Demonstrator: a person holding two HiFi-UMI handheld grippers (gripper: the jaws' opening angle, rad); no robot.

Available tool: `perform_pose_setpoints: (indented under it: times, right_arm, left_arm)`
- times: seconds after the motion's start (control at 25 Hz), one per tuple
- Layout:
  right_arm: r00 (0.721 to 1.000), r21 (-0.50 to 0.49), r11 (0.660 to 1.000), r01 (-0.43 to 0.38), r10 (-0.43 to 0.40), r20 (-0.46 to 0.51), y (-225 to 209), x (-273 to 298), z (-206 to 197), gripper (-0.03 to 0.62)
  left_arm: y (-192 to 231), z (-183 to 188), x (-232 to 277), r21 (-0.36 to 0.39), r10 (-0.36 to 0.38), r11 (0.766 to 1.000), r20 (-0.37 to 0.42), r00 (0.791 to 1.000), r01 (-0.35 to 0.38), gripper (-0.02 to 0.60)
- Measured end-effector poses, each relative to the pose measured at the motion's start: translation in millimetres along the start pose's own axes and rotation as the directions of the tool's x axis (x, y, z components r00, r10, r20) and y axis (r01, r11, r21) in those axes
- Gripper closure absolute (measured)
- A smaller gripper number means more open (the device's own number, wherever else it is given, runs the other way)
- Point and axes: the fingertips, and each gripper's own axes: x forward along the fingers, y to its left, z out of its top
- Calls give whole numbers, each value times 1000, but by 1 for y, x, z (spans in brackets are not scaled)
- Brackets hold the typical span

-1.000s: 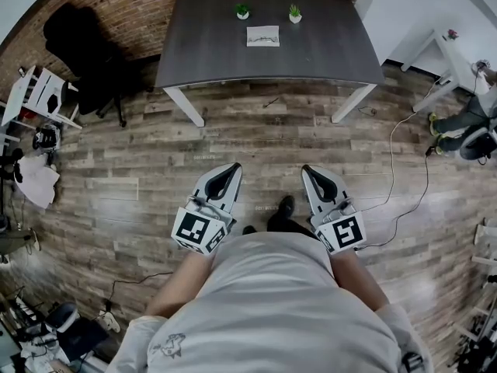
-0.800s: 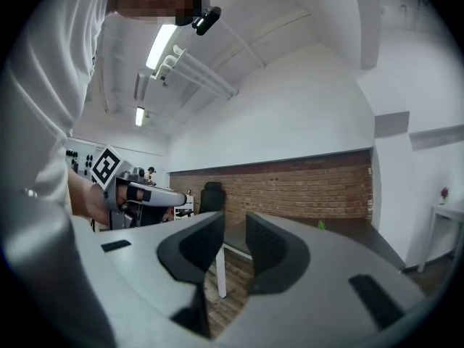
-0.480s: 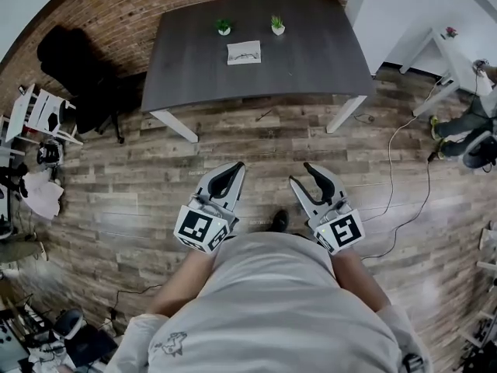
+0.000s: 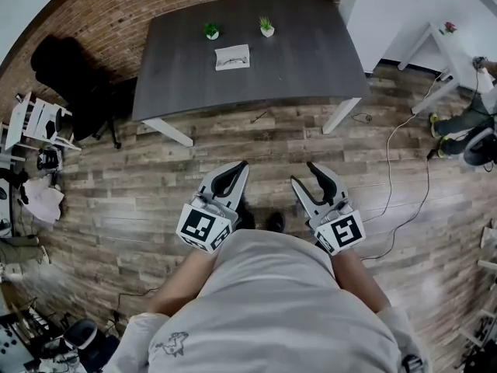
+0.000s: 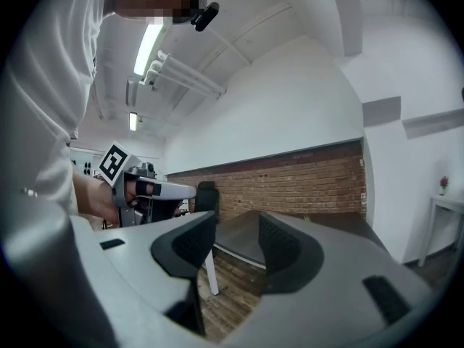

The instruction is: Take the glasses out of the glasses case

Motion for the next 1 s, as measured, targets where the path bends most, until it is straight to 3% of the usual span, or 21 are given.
perform_pose_setpoints:
  times: [0.52, 1.0]
  right_arm:
    - [999, -13, 999, 48, -48, -18, -38, 50, 5, 410]
    - [998, -25, 998, 59, -60, -34, -50, 174, 18, 408]
  left_arm:
    - [47, 13, 54, -11, -62, 998, 26, 998, 62, 571]
    - [165, 38, 78, -18, -87, 996, 40, 995, 87, 570]
